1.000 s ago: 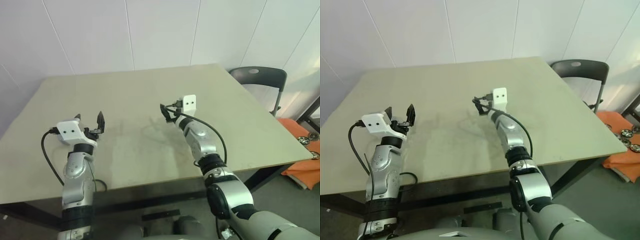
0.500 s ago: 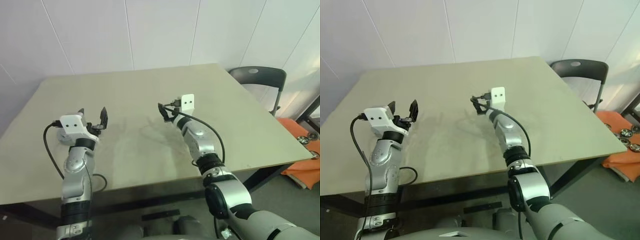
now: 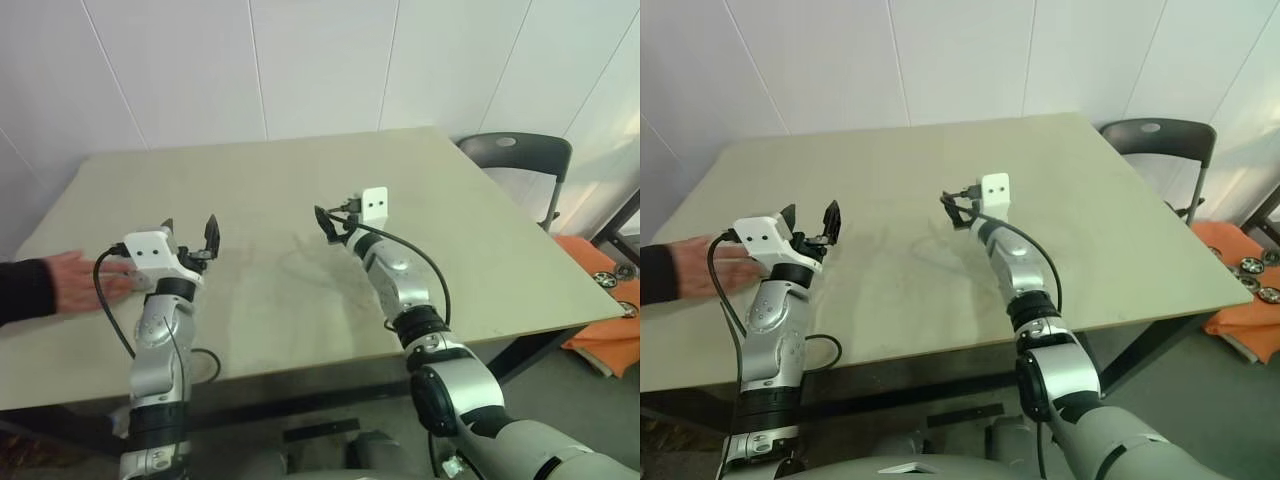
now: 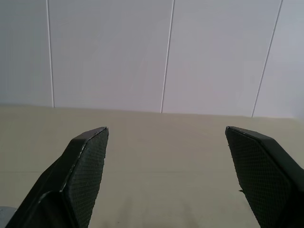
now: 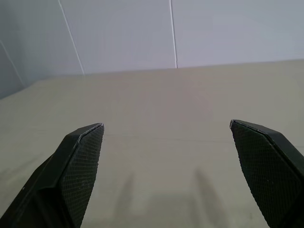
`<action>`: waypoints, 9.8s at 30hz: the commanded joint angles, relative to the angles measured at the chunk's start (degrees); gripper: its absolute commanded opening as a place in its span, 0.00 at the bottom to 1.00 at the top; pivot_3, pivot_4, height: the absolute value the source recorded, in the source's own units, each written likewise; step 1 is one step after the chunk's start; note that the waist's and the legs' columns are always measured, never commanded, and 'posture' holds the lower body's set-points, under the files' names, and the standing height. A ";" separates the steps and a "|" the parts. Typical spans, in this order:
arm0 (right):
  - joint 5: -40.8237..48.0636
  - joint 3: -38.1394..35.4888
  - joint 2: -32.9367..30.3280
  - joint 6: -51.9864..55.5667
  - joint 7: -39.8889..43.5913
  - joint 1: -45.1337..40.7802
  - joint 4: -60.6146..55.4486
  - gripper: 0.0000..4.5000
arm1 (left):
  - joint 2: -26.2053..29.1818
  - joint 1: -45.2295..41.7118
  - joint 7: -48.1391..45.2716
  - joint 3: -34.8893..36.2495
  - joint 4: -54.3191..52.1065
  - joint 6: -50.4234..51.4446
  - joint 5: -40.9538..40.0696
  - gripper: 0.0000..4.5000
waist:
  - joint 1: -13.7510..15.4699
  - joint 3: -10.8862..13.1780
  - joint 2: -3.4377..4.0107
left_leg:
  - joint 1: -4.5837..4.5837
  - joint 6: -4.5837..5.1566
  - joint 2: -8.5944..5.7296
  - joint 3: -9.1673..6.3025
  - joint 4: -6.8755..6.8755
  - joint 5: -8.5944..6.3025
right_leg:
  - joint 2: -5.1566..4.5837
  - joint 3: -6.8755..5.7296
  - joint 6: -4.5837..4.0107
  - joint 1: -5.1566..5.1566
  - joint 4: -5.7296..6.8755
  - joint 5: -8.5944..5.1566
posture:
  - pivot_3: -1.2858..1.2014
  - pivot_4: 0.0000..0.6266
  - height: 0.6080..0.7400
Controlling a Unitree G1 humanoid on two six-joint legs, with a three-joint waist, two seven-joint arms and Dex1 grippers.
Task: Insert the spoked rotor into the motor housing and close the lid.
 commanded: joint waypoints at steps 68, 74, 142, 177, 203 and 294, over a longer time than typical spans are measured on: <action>-0.93 1.72 -5.33 1.77 0.85 -0.31 -6.68 0.99 | -5.05 -9.50 -2.11 -2.98 11.20 -8.59 0.02 0.93 | 0.18 0.00 0.00 | -0.04 0.11 0.00 -0.01 -0.01 -0.05 | 0.03 -0.02 0.01 0.08 -0.20 0.01 | 0.52 0.00 1.00; -1.00 1.29 -5.44 0.89 0.06 -1.30 -4.90 0.99 | -4.17 -10.92 -2.46 -2.21 12.43 -8.85 -0.24 0.93 | 0.29 0.00 0.00 | -0.05 0.11 0.00 -0.01 -0.01 -0.05 | 0.04 -0.02 0.01 0.08 -0.20 0.00 | 0.52 0.00 1.00; 0.93 0.55 -3.04 1.28 2.99 -3.04 -3.64 0.99 | -4.55 -11.96 -1.44 -1.21 10.27 -7.20 -2.96 0.93 | 0.06 0.00 0.01 | -0.04 0.11 0.01 -0.02 -0.02 -0.06 | 0.02 -0.02 0.01 0.09 -0.20 0.01 | 0.52 0.00 1.00; 0.98 -0.50 -2.09 1.58 -0.53 -0.42 -4.07 0.99 | -3.90 -11.36 -2.94 -2.08 8.29 -3.44 -3.70 0.93 | 0.10 0.00 0.01 | -0.04 0.11 0.00 -0.02 -0.02 -0.06 | 0.02 -0.03 0.02 0.09 -0.20 0.01 | 0.52 0.00 1.00; 0.23 1.14 -1.73 -0.33 3.02 1.46 -1.22 0.99 | -8.64 -8.71 -1.83 -1.82 13.19 -11.51 -1.46 0.93 | 0.21 0.01 0.01 | 0.05 0.12 0.00 -0.01 -0.02 -0.06 | 0.07 -0.03 0.02 0.21 -0.25 0.00 | 0.52 0.00 1.00; -1.08 -0.66 -7.24 2.38 -1.39 6.99 -9.74 0.99 | -4.35 0.80 2.13 -0.02 -1.40 0.22 -3.81 0.93 | 0.41 0.12 0.10 | 0.70 0.24 0.03 0.02 -0.83 -0.14 | 0.01 -0.01 0.11 0.82 -1.06 -0.09 | 0.52 0.00 1.00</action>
